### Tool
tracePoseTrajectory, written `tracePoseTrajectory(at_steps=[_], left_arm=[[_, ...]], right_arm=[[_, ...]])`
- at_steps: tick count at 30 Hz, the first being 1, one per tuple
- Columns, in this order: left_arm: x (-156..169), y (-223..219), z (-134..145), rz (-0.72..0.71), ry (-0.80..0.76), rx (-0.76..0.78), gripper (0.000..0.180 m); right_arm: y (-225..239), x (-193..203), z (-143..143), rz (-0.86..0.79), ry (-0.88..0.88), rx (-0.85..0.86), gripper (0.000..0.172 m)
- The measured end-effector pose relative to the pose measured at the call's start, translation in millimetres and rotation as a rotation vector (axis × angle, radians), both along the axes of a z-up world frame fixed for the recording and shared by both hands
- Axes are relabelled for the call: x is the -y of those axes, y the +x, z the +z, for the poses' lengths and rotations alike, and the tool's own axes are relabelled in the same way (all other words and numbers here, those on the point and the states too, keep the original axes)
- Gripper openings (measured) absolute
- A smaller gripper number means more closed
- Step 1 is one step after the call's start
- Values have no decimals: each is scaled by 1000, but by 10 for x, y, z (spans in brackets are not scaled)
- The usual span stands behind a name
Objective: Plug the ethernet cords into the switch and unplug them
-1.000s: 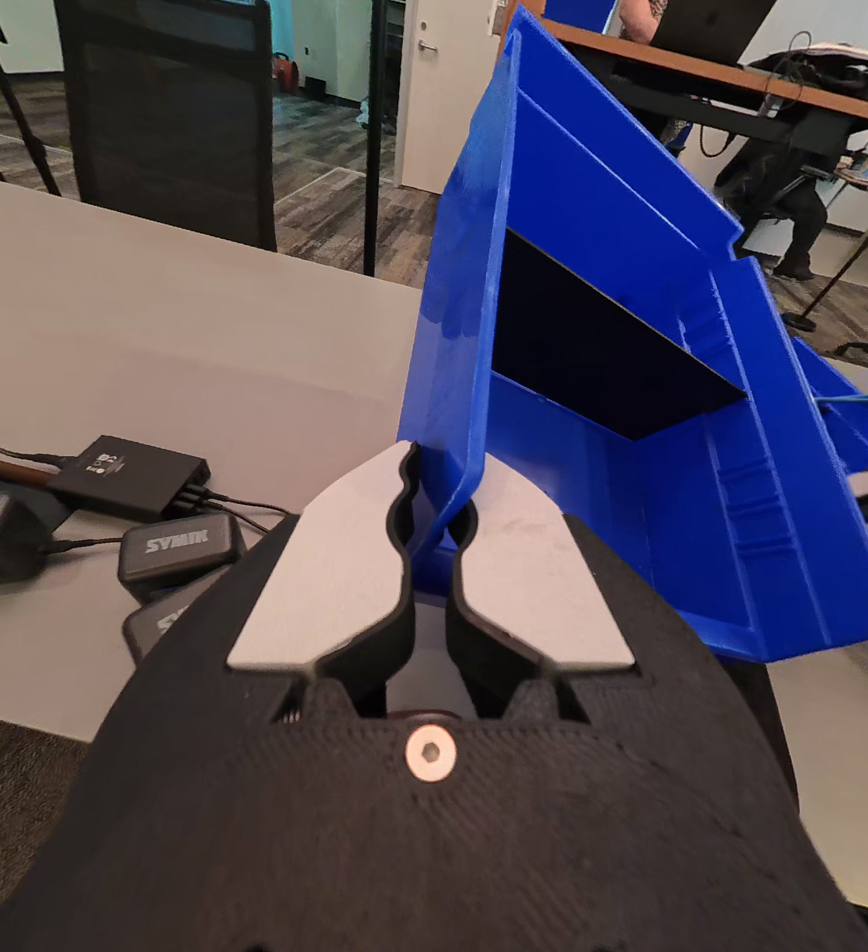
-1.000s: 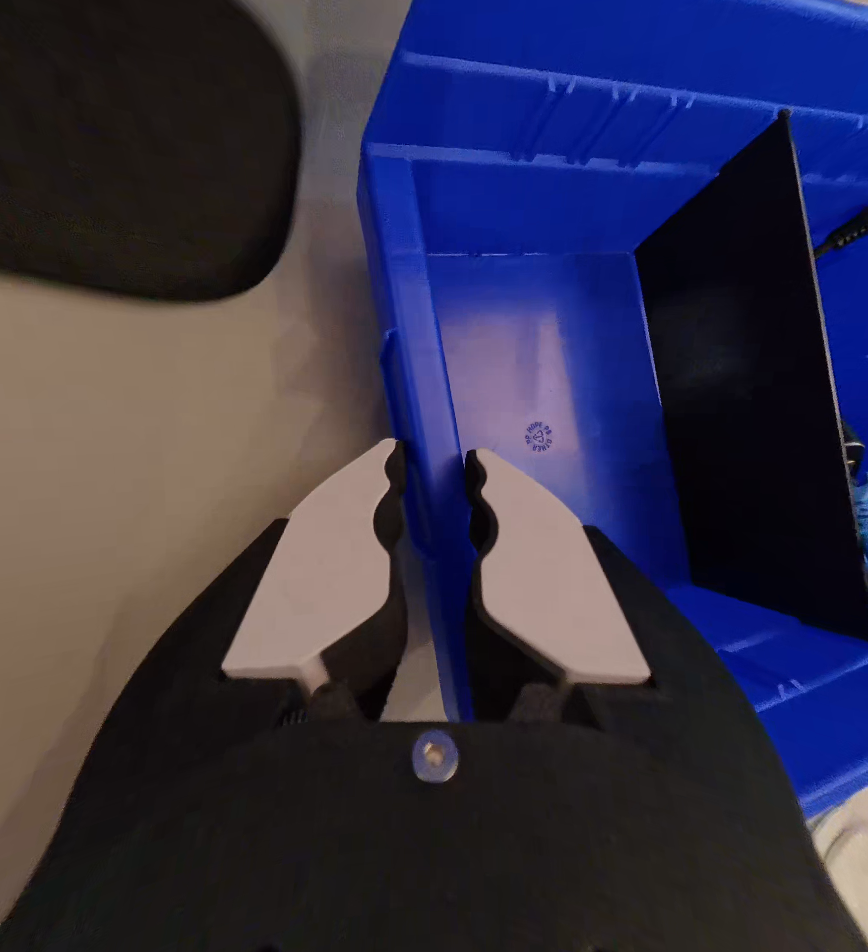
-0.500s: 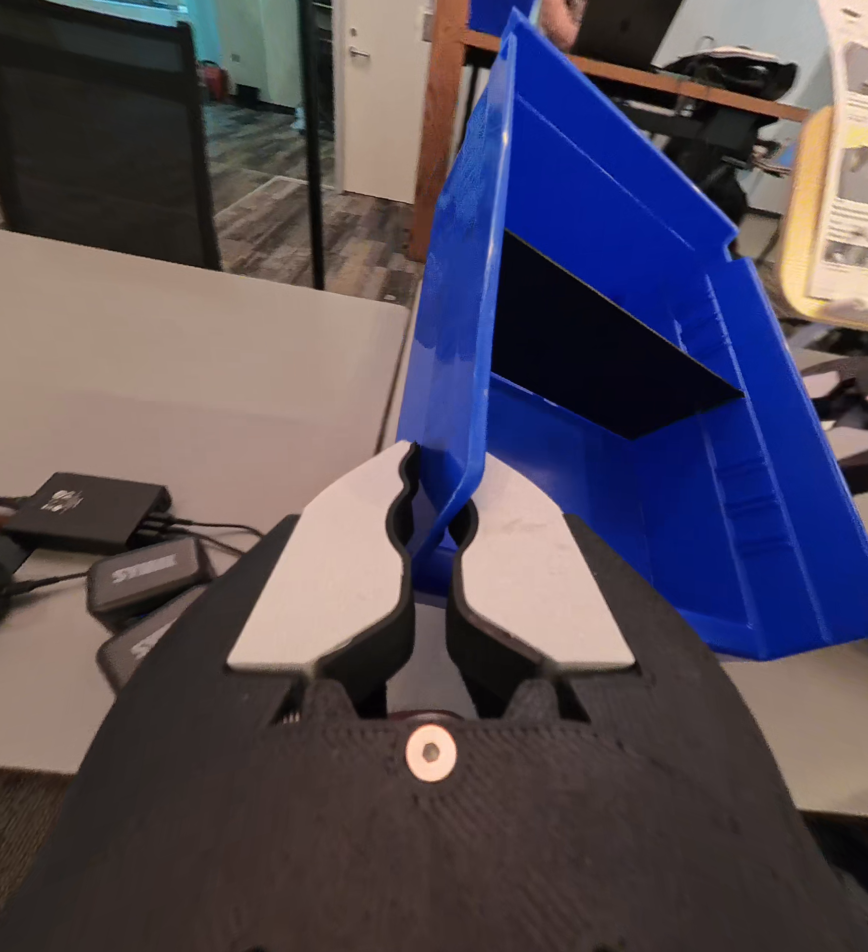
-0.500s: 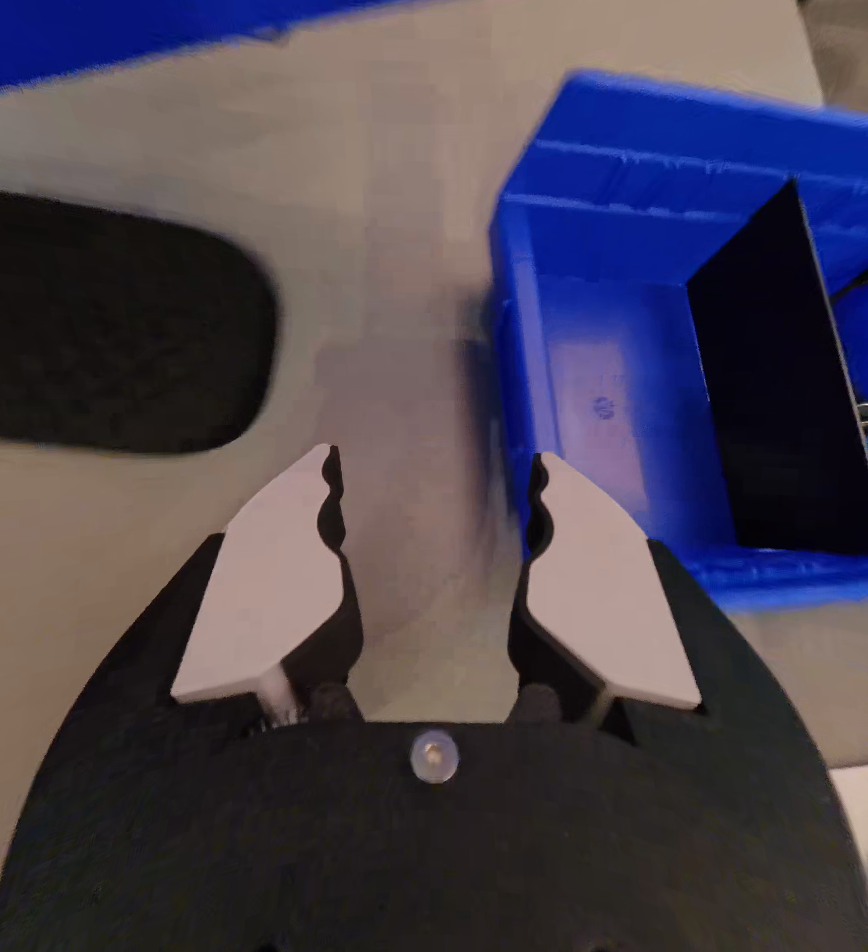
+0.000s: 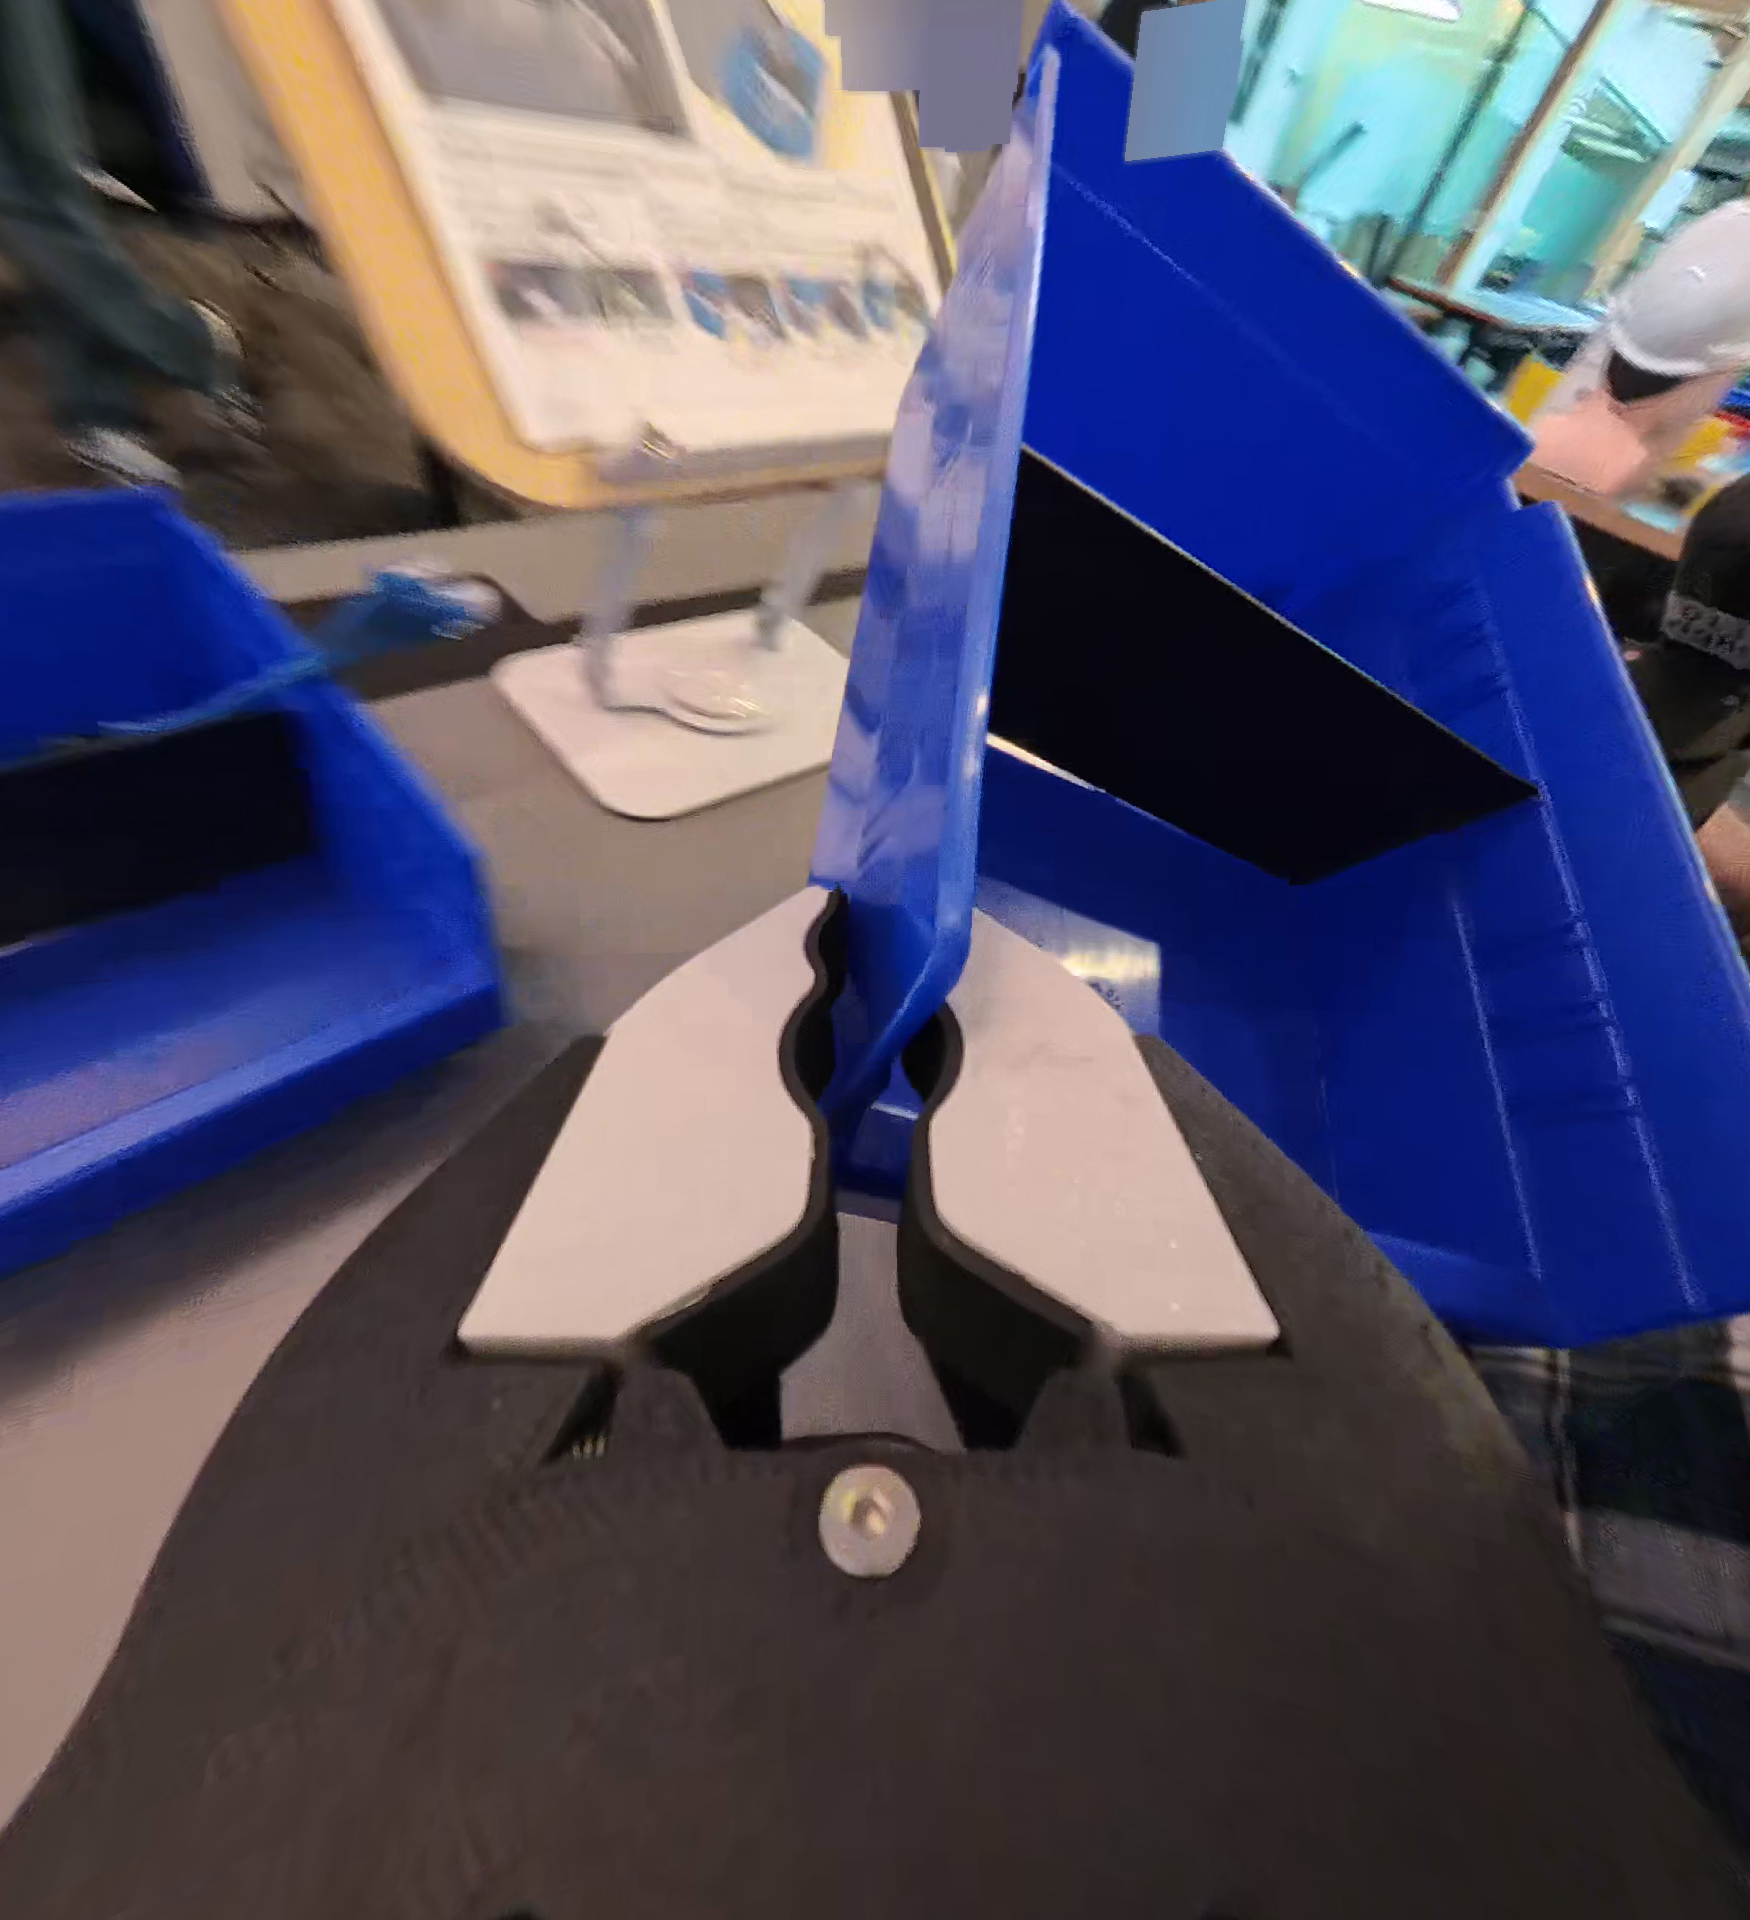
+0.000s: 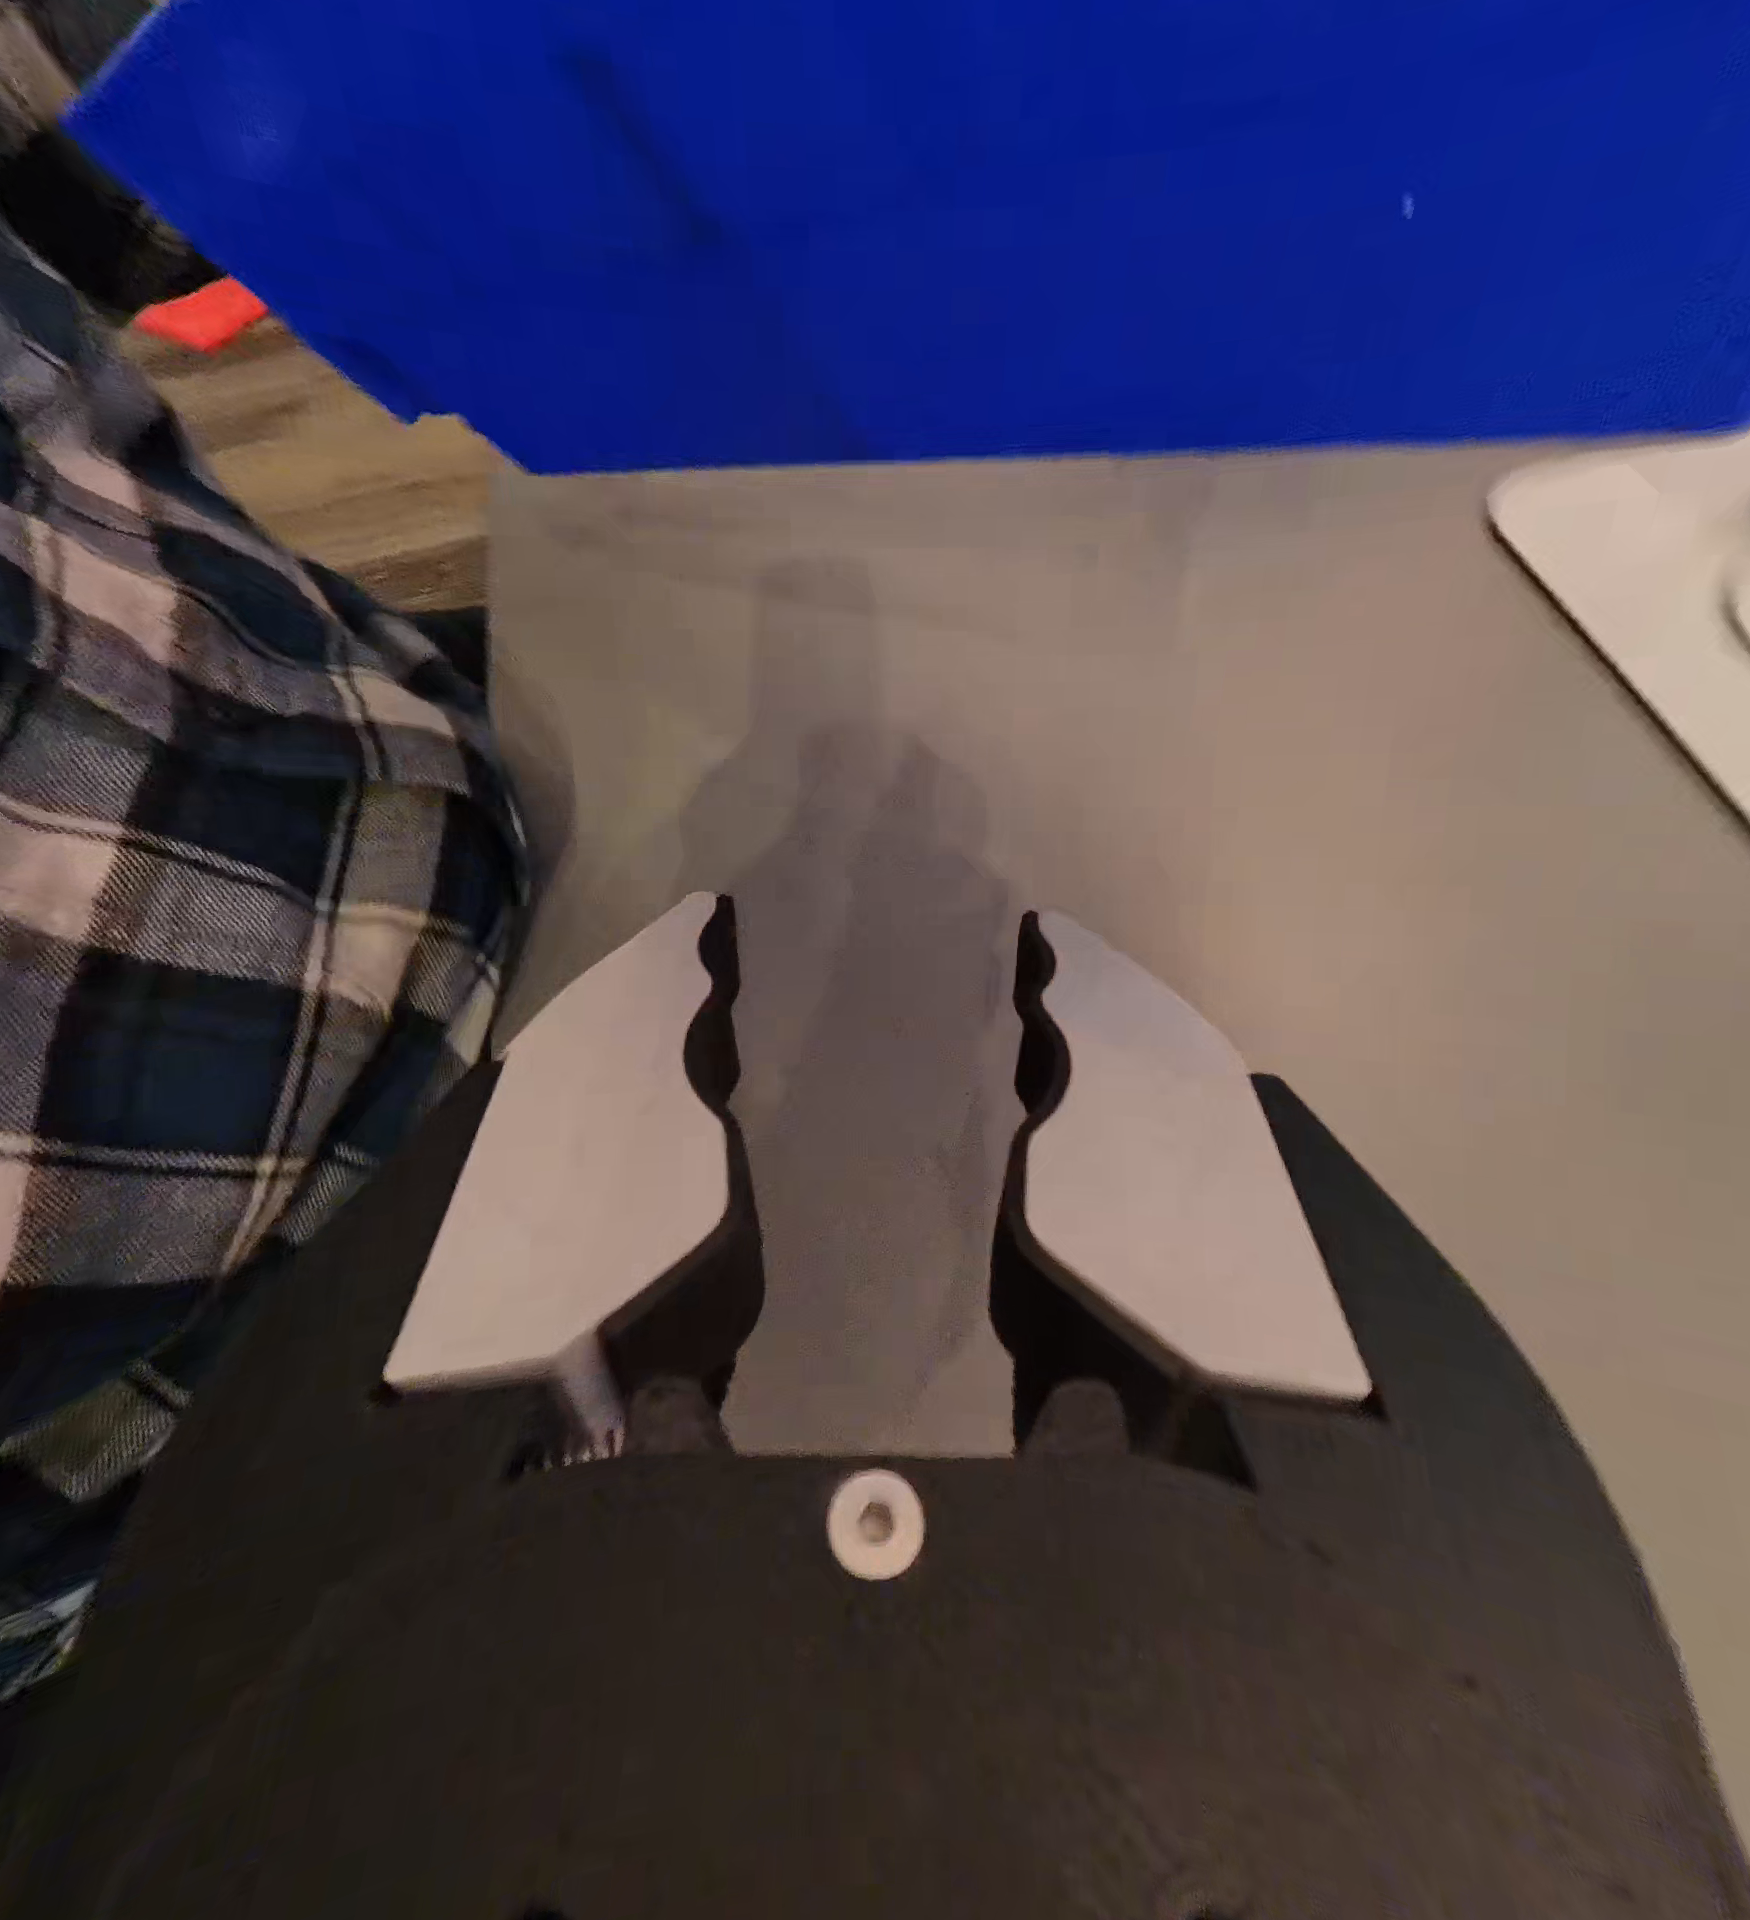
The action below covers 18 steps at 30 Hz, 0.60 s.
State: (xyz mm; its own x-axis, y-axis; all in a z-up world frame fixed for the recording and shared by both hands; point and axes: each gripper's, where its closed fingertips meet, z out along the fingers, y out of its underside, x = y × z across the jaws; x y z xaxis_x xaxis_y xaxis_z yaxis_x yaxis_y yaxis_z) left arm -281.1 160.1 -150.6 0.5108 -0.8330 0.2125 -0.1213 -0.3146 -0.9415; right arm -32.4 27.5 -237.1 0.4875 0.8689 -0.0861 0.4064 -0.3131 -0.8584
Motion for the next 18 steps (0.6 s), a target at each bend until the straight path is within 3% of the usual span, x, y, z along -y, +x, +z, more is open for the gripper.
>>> tracePoseTrajectory(at_steps=[5, 9, 18], left_arm=[[-142, 1146, -588, -102, -99, -102, 8], [-200, 1712, -1025, -145, -168, -150, 9], [-171, 2271, -1218, -146, -269, -93, 13]], right_arm=[[662, 366, -118, -317, -10, -42, 60], [711, 540, -197, -435, -22, -46, 72], [523, 165, -312, -665, -5, 5, 133]])
